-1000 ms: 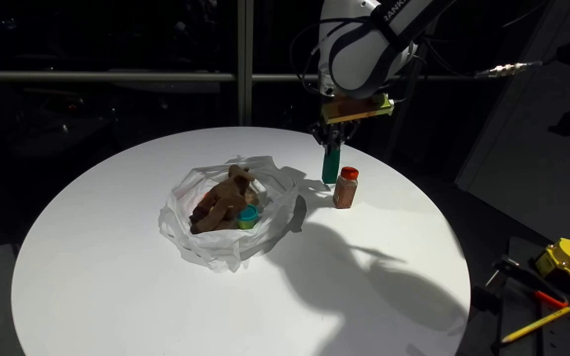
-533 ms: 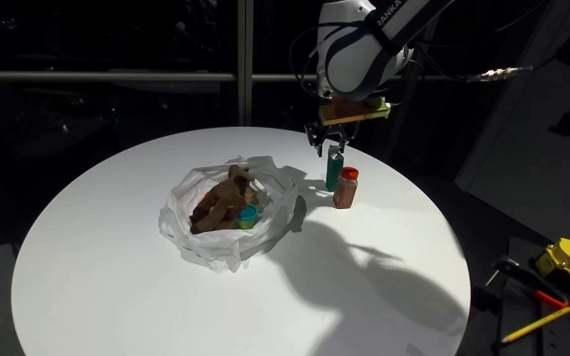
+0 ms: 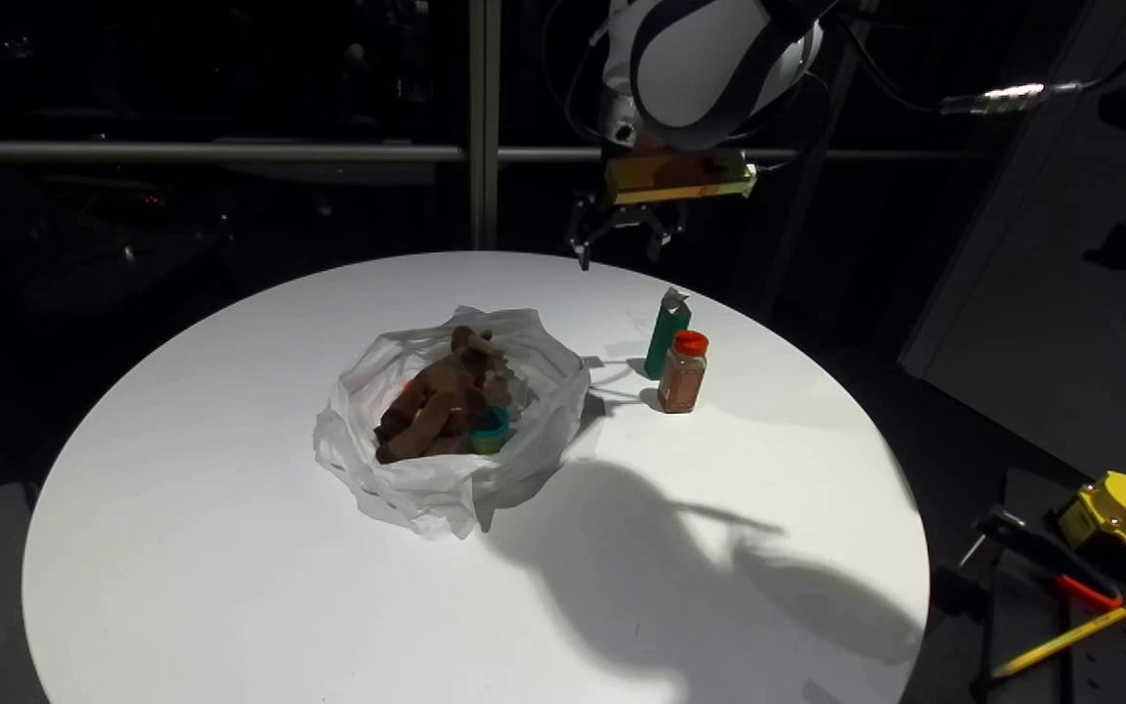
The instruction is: Remove the objects in the plastic and place them on the table
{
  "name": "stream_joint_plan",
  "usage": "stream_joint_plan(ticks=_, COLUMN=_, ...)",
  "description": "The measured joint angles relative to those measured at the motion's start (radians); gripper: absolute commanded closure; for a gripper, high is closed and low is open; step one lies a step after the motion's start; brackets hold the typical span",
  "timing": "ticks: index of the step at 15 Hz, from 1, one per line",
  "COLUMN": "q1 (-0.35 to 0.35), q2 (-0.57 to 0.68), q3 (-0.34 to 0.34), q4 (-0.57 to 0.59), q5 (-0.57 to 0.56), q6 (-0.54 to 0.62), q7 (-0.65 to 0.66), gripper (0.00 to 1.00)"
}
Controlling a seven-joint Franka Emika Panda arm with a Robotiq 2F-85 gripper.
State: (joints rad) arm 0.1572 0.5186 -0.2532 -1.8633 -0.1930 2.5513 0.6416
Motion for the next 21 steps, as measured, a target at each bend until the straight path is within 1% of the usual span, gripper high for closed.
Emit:
stream_joint_plan(ticks=2, q1=0.034, q2=-0.041, q3=0.023, q4=-0.019, q5=-0.001, q6=0.002, q7=0.0, gripper=0.0)
stream_joint_plan(ticks=5, q1=0.065, q2=-0.065, q3=0.087, q4=-0.031, q5=0.002, q6=-0.005, q7=0.0, gripper=0.0)
stream_joint_plan(ticks=8, q1=0.085, q2=-0.051, q3=0.145, q4=-0.029, q5=0.015, q6=-0.011, q7=0.01, gripper=0.0)
stream_joint_plan(ticks=11, q1=0.09, q2=-0.011, q3=0.183, q4=-0.016, q5=0.083, q6=-0.003, q7=0.032, gripper=0.0)
stream_joint_plan(ticks=15, q1=0.084, q2=0.061, q3=0.196, q4=0.044, q5=0.191, q6=0.009, q7=0.052, gripper=0.0)
stream_joint_plan(ticks=21, q1=0.082, q2=0.179, q3=0.174, q4=0.158, q5=0.209, q6=0.035, q7=0.117, gripper=0.0)
